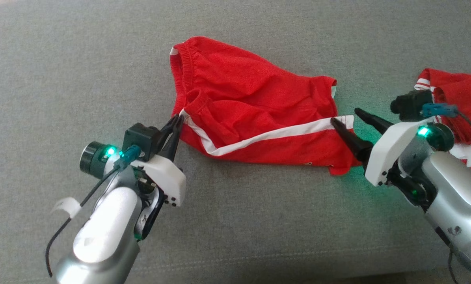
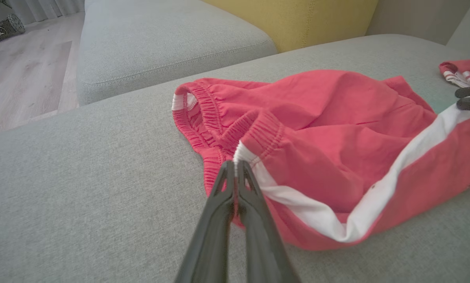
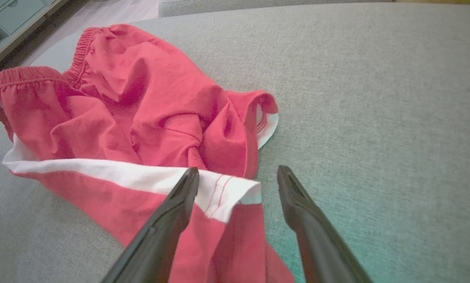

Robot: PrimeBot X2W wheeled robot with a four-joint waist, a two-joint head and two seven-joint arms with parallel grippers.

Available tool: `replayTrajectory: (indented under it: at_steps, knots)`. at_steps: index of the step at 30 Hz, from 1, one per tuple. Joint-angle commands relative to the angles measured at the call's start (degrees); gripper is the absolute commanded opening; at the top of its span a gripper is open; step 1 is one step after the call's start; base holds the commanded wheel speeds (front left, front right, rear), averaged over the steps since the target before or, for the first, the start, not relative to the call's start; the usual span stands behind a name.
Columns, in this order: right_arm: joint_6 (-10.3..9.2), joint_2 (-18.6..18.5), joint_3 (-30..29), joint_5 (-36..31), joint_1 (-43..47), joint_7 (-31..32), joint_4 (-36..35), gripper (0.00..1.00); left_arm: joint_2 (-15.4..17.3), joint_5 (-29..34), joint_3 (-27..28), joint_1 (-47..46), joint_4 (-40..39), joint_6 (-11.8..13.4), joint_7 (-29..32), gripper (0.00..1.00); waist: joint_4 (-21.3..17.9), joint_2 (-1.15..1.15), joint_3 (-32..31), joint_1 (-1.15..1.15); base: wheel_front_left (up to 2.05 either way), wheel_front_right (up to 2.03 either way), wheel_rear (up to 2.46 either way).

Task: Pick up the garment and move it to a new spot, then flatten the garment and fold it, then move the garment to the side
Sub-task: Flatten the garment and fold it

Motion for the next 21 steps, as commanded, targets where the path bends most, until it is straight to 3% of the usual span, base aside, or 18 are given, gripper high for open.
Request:
replayTrajectory:
  at_steps: [1, 14, 15, 16, 17, 21]
  knots:
    - [-0.05, -1.2, 0.5, 0.5, -1.0, -0.7, -1.0, 1.0, 0.9, -0.5, 2.0, -3.0, -1.7, 0.5, -0.7, 0.0, 0.0, 0.0, 0.1, 0.0, 0.0, 0.0, 0.0]
    - [-0.05, -2.5, 9.1, 5.9, -5.0, -3.2, 2.3, 0.98, 1.1, -0.9, 1.3, -3.7, -1.1, 0.8, -0.9, 0.0, 0.0, 0.0, 0.4, 0.0, 0.0, 0.0, 0.0]
    - [-0.05, -2.6, 9.6, 6.2, -5.2, -3.5, 2.5, 0.72, 1.1, -0.9, 1.2, -3.8, -1.1, 0.8, -0.9, 0.0, -0.1, 0.0, 0.4, 0.0, 0.0, 0.0, 0.0]
    - [-0.05, -2.6, 10.1, 6.4, -5.5, -3.8, 2.6, 0.16, 1.1, -1.0, 1.2, -3.8, -1.1, 0.8, -0.9, 0.0, -0.1, 0.0, 0.3, 0.0, 0.0, 0.0, 0.0]
    - [-0.05, -2.7, 10.6, 6.7, -5.7, -4.1, 2.7, 0.0, 1.2, -1.0, 1.2, -3.8, -1.0, 0.8, -0.9, 0.0, -0.1, 0.0, 0.3, 0.0, 0.0, 0.0, 0.0]
    - [-0.05, -3.2, 12.5, 7.8, -6.4, -5.2, 3.1, 0.0, 1.2, -1.2, 1.0, -4.0, -0.8, 1.0, -1.0, 0.0, -0.2, 0.0, 0.2, 0.0, 0.0, 0.0, 0.0]
